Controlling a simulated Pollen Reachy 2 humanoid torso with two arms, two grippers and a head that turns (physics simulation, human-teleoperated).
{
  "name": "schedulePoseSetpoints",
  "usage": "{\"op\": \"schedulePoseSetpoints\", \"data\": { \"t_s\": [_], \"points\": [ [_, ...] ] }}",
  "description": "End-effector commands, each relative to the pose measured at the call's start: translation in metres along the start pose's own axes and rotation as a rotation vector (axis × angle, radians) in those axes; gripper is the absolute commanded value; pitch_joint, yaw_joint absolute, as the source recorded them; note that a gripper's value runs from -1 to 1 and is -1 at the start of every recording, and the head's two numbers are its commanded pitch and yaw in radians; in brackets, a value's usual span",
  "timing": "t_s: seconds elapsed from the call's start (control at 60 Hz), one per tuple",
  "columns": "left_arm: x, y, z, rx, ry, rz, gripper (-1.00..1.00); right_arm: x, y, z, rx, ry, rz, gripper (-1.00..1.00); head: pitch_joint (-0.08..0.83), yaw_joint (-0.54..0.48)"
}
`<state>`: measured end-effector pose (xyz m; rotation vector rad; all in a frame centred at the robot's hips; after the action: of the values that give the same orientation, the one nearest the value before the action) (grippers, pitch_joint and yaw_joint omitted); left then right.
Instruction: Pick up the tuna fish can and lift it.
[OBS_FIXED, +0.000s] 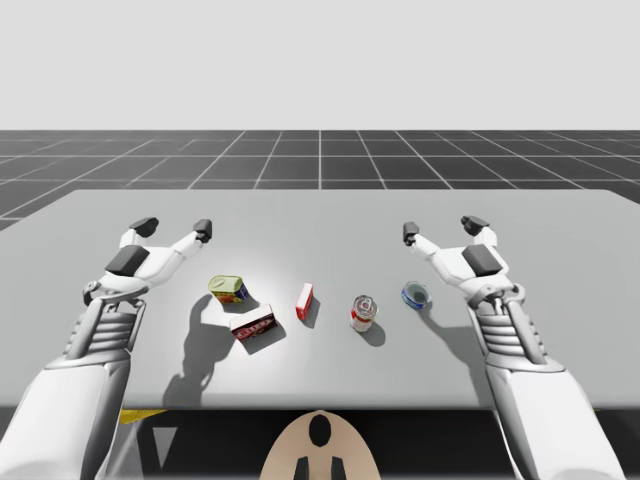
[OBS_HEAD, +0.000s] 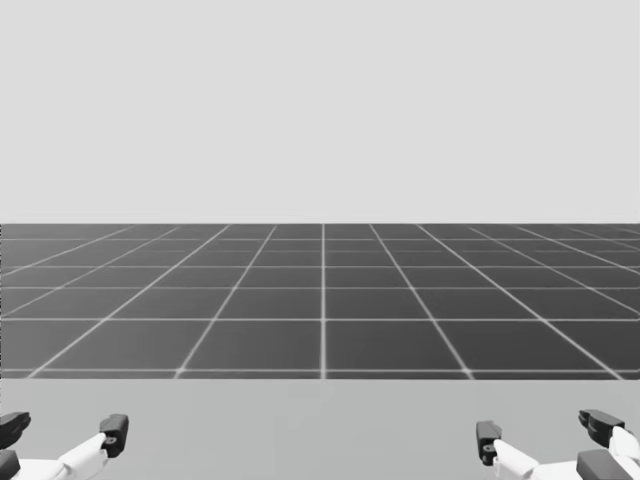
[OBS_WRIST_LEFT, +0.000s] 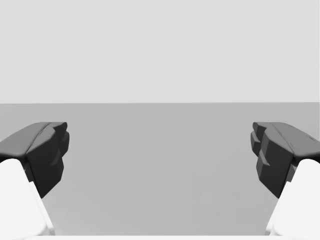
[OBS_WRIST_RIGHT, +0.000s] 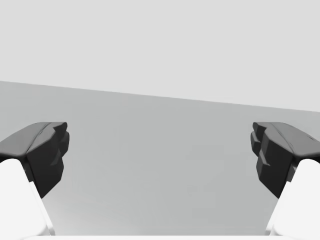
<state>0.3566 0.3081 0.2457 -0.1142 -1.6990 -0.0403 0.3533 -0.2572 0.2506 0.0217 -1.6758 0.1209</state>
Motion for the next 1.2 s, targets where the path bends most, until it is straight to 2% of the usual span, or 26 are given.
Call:
{"op": "schedulePoseSetpoints", "data": {
  "t_s": [0.017,0.05,0.15,0.233,0.483,0.55,0.667,0.733,0.767,0.833,0.967,1.067,1.083,1.2],
  "points": [
    [0.0,0.001,-0.001,0.003,0.0,-0.001,-1.0,0.001,0.004,0.003,-0.013,-0.004,0.012,-1.0,0.009,0.01],
    [0.0,0.001,-0.001,0.002,-0.001,-0.001,-1.0,0.002,0.004,0.003,-0.031,-0.017,0.022,-1.0,0.01,0.01],
    [0.0,0.001,-0.001,0.001,-0.001,-0.002,-1.0,0.003,0.004,0.002,0.013,0.02,0.017,-1.0,0.024,0.01],
    [-0.001,0.001,-0.001,0.002,0.0,-0.003,-1.0,0.002,0.005,0.002,0.004,0.019,0.026,-1.0,0.064,0.01],
    [-0.001,0.002,-0.001,0.005,-0.003,-0.005,-1.0,0.001,0.004,0.002,-0.007,0.013,0.043,-1.0,0.283,-0.02],
    [-0.001,0.002,-0.001,0.006,-0.001,-0.006,-1.0,0.002,0.003,0.002,-0.008,0.007,0.051,-1.0,0.364,-0.06],
    [0.0,0.002,-0.001,0.002,-0.002,-0.005,-1.0,0.001,0.003,0.003,-0.009,0.005,0.059,-1.0,0.454,-0.11],
    [0.001,0.001,0.0,-0.002,-0.005,-0.005,-1.0,0.0,0.003,0.003,-0.012,0.002,0.068,-1.0,0.52,-0.18],
    [0.001,0.001,0.0,-0.003,-0.005,-0.005,-1.0,0.001,0.003,0.003,-0.011,0.0,0.071,-1.0,0.532,-0.2],
    [0.001,0.0,-0.001,-0.008,-0.005,-0.007,-1.0,0.002,0.003,0.003,-0.001,0.017,0.05,-1.0,0.57,-0.26],
    [0.002,0.0,0.0,-0.015,-0.009,-0.005,-1.0,0.003,0.006,0.006,0.011,0.021,0.063,-1.0,0.644,-0.37],
    [0.002,0.0,-0.001,-0.02,-0.01,-0.005,-1.0,0.006,0.006,0.011,0.042,0.033,0.053,-1.0,0.674,-0.39],
    [0.002,0.0,-0.001,-0.022,-0.01,-0.005,-1.0,0.007,0.005,0.015,0.075,0.051,0.039,-1.0,0.677,-0.4],
    [0.002,0.001,-0.001,-0.023,-0.01,-0.004,-1.0,0.012,0.004,0.033,0.129,0.062,0.023,-1.0,0.672,-0.39]
  ]
}}
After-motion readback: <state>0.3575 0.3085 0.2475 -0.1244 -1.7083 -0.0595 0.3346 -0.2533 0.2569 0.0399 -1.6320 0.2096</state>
